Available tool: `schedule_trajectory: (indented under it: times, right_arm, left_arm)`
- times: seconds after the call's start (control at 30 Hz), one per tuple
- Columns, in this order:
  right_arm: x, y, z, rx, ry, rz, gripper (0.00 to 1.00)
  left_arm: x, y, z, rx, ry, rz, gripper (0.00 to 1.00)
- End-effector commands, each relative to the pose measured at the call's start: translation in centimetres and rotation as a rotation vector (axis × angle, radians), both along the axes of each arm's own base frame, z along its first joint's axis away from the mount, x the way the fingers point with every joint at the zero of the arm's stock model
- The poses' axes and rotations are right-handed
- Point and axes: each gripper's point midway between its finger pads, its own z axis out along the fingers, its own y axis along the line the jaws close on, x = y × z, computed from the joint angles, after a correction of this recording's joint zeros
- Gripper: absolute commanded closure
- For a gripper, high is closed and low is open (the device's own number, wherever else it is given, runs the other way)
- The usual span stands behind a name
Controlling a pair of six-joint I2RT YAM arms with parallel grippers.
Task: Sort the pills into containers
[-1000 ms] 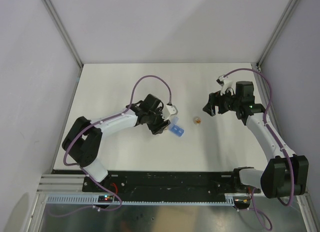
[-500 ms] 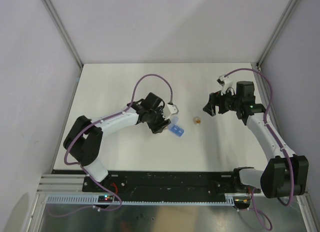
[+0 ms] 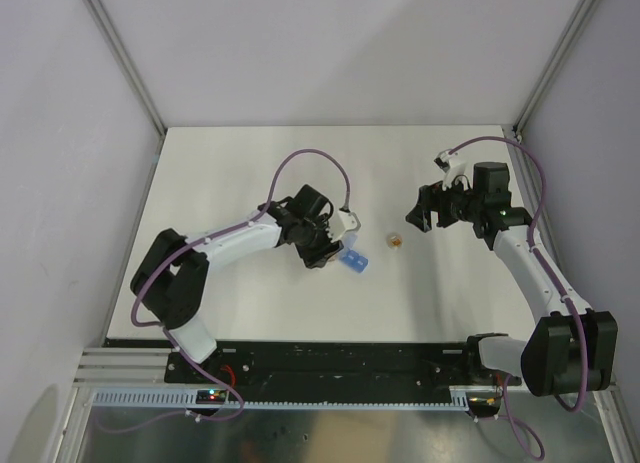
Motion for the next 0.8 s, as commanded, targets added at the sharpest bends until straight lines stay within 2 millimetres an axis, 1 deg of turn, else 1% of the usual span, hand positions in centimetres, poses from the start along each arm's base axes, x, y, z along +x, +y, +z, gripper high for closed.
schedule_trajectory:
  times: [0.0,0.77]
  right_arm:
    - [-0.06,0.07,1.23,0.017,-0.043,0.010,0.17]
    - [-0.06,0.00,1.19,0.024,-0.037,0.011,0.16]
  left_arm:
    - [1.14,-1.01,1.41,-0.012,-0.049,-0.026,1.00]
    - [1.38,-0.87,1.39,0.022,-0.050,-0.030,1.00]
